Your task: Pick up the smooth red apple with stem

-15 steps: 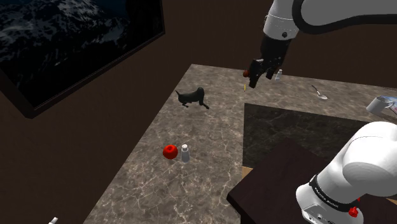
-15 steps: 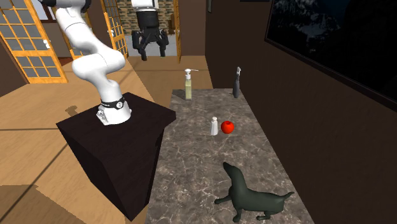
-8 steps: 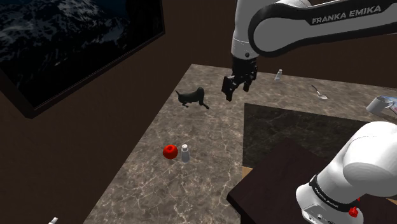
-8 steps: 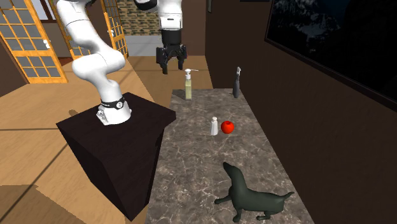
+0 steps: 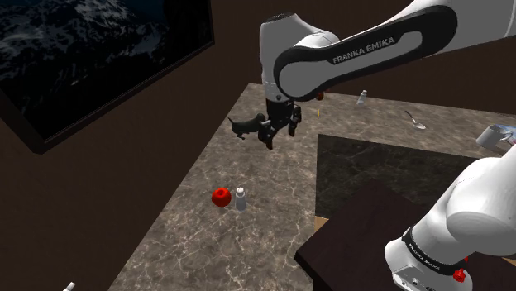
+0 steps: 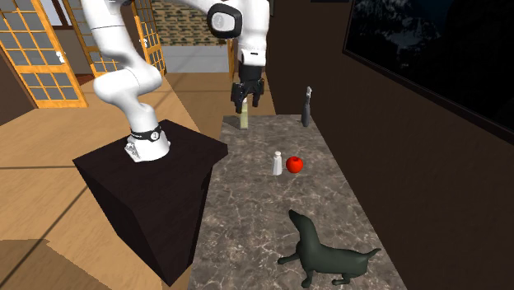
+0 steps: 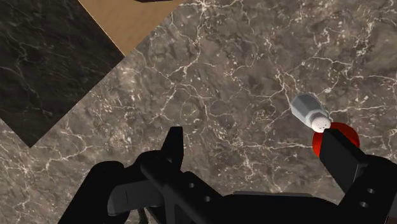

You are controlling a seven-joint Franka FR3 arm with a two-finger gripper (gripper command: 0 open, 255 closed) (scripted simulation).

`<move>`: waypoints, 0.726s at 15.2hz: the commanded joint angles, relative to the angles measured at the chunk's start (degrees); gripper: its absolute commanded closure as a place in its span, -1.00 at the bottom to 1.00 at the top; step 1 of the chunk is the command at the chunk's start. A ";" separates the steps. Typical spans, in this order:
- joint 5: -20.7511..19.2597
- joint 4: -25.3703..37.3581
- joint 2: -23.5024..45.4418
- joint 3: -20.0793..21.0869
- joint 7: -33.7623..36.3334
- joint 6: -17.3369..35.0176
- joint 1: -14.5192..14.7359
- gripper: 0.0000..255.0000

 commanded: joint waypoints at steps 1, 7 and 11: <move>-1.20 2.56 5.03 0.98 1.96 1.01 0.29 -1.00; -5.31 11.57 19.56 2.51 7.53 1.93 2.46 -1.00; -7.83 18.92 29.32 2.46 10.50 1.33 4.81 -1.00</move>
